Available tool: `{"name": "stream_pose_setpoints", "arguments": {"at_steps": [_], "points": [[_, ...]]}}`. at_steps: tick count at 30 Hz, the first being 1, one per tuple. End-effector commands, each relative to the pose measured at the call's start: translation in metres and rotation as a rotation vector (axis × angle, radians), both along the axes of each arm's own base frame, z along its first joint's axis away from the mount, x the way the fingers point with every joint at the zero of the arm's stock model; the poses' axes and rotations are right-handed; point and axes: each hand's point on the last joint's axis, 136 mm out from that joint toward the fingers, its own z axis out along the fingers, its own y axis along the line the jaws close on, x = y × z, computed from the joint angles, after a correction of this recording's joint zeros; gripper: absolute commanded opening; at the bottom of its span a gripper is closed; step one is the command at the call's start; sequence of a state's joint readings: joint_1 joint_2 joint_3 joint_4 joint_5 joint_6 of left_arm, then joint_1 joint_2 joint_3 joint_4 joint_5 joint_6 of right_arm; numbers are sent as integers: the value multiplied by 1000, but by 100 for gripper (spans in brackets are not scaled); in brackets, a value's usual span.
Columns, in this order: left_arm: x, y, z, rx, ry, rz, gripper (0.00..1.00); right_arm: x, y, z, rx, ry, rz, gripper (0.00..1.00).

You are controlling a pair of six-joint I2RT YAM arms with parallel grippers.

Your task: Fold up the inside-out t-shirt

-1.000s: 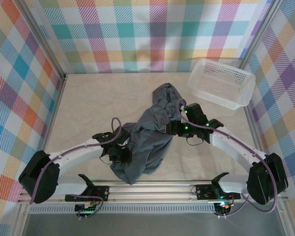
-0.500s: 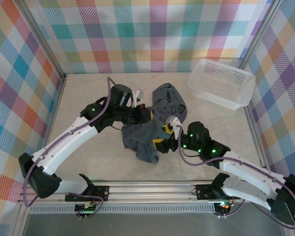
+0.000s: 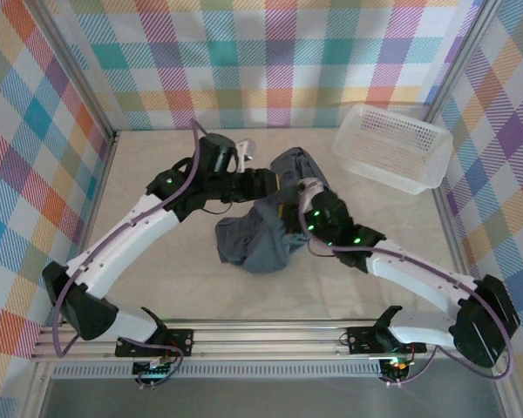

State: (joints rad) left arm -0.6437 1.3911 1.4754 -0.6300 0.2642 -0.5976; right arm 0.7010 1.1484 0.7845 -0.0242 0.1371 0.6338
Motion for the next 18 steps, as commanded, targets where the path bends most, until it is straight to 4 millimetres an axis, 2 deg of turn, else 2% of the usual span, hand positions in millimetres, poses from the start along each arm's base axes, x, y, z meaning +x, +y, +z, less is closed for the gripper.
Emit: {"name": "stream_pose_setpoints", "arguments": {"at_steps": [1, 4, 7, 9, 12, 15, 18], "points": [[9, 88, -63, 197, 118, 222, 60, -9, -77, -35, 132, 286, -336, 0], [-5, 114, -133, 210, 314, 289, 61, -22, -115, -56, 210, 346, -453, 0], [-31, 117, -191, 197, 469, 301, 62, -32, -128, -63, 198, 375, -475, 0], [-45, 113, -218, 167, 540, 292, 57, -35, -128, -64, 193, 380, -466, 0], [-54, 99, -238, 104, 589, 244, 52, -33, -125, -60, 206, 368, -449, 0], [-56, 107, -252, 171, 596, 268, 48, -29, -119, -54, 232, 352, -426, 0], [-47, 110, -261, 208, 581, 286, 48, -26, -115, -50, 246, 341, -409, 0]]}}
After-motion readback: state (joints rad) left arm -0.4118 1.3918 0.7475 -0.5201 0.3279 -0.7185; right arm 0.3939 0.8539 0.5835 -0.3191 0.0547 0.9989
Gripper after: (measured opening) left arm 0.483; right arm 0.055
